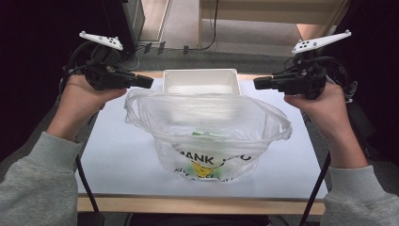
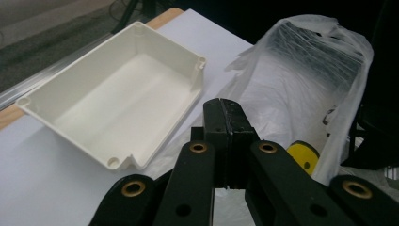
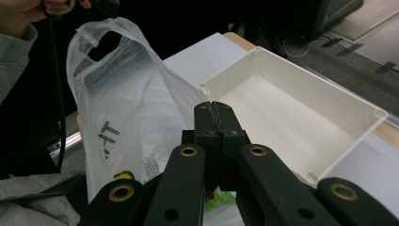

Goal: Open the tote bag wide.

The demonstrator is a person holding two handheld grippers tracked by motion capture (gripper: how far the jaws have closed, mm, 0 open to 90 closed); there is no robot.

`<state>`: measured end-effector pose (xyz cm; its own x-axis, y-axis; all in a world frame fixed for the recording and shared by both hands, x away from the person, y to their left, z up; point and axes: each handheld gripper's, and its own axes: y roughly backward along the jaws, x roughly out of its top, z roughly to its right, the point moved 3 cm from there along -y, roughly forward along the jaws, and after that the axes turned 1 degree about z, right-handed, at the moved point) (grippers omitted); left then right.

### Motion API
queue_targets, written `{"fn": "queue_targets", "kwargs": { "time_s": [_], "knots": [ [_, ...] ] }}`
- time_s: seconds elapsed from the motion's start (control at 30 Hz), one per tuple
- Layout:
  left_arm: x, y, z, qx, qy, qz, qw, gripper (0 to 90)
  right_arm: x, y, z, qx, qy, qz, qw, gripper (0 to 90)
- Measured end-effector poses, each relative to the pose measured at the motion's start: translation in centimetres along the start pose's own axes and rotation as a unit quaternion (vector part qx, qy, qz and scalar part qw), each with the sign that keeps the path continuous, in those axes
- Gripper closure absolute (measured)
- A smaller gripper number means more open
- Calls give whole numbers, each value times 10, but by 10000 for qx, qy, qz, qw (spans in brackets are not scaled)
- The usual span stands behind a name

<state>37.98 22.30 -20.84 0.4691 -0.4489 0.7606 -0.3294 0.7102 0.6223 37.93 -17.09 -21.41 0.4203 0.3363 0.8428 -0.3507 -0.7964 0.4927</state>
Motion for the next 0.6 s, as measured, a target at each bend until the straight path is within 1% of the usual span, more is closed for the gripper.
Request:
{"fn": "queue_targets", "kwargs": {
  "time_s": [0.03,0.07,0.13,0.17,0.23,0.3,0.37,0.43,0.5,0.6],
  "knots": [
    [2,-3,3,-21,-38,-39,10000,900,2,-2,-2,35,-5,4,10000,900],
    [4,-5,4,-29,-53,-48,10000,900,4,-5,-3,72,39,20,10000,900],
    [8,-12,7,-71,-60,-86,9999,900,5,-9,-5,87,90,19,9999,900],
    [8,-14,7,-81,-71,-104,9999,900,5,-12,-6,100,117,-3,9999,900],
    [10,-21,9,-114,-92,-181,9997,900,5,-18,-7,101,82,-97,9999,900],
    [10,-28,11,-158,-116,-210,9996,900,3,-23,-7,127,99,-167,9997,900],
    [8,-34,12,-208,-93,-222,9995,900,-3,-29,-6,168,109,-194,9996,900],
    [4,-40,11,-230,-85,-311,9992,900,-9,-34,-6,212,102,-219,9995,900],
    [-1,-45,11,-262,-64,-396,9989,900,-16,-39,-4,194,97,-303,9993,900],
    [-8,-52,9,-293,-10,-451,9986,900,-28,-45,-3,191,63,-424,9989,900]
  ]
}}
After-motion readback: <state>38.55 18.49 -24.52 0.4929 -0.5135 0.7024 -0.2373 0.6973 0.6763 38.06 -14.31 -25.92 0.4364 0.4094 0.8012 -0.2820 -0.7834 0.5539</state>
